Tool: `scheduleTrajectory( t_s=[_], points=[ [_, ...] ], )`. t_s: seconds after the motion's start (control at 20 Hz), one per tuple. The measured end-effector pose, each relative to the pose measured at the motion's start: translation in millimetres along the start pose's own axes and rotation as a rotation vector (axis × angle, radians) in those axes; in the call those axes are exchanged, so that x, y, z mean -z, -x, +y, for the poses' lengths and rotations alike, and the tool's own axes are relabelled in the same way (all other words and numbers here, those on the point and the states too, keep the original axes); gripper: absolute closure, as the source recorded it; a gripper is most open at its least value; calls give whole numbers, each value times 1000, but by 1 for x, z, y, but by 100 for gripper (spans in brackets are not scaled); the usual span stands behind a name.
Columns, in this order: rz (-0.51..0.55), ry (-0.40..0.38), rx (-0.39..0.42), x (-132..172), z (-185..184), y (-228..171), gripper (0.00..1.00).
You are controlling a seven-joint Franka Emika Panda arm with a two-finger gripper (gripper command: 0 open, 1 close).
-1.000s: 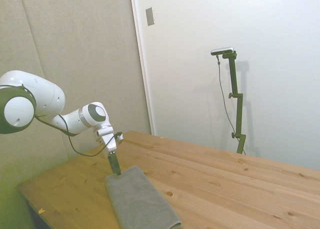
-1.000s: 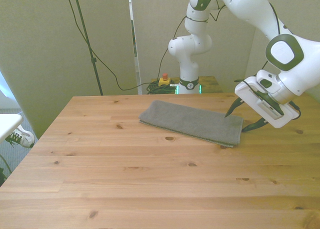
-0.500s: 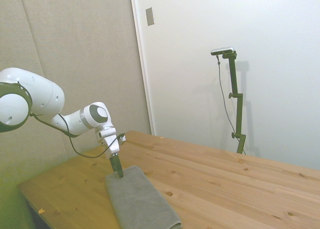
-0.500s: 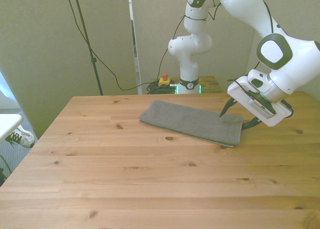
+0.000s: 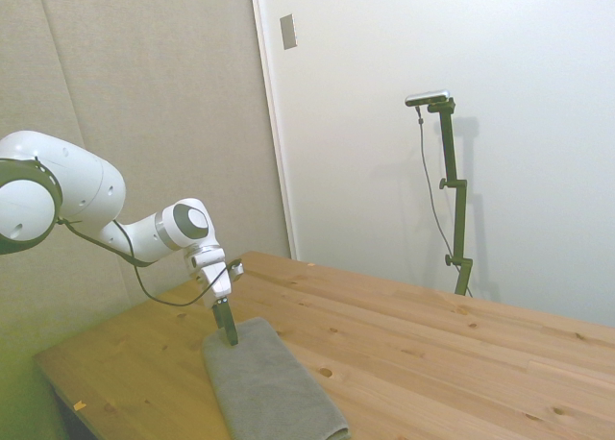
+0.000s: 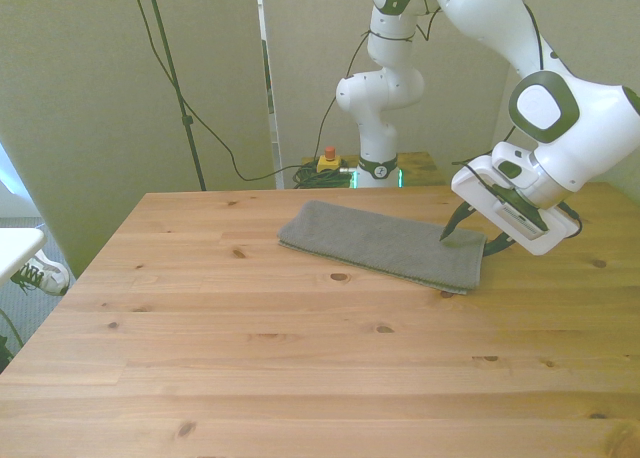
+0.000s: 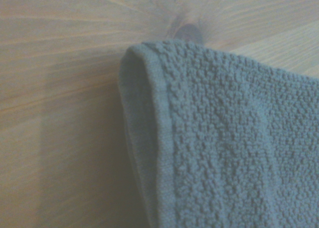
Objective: Fold the towel
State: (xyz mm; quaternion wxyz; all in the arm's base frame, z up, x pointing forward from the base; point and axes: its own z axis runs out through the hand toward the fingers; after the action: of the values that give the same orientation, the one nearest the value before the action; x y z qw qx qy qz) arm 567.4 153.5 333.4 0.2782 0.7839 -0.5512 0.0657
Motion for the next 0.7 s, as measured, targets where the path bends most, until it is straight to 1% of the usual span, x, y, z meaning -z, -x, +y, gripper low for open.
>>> scheduleTrajectory(
  t_s=[0.5, 0.7],
  points=[
    [-4, -5, 3, -9, -1, 0, 100],
    [-5, -11, -3, -7, 2, -4, 100]
  ],
)
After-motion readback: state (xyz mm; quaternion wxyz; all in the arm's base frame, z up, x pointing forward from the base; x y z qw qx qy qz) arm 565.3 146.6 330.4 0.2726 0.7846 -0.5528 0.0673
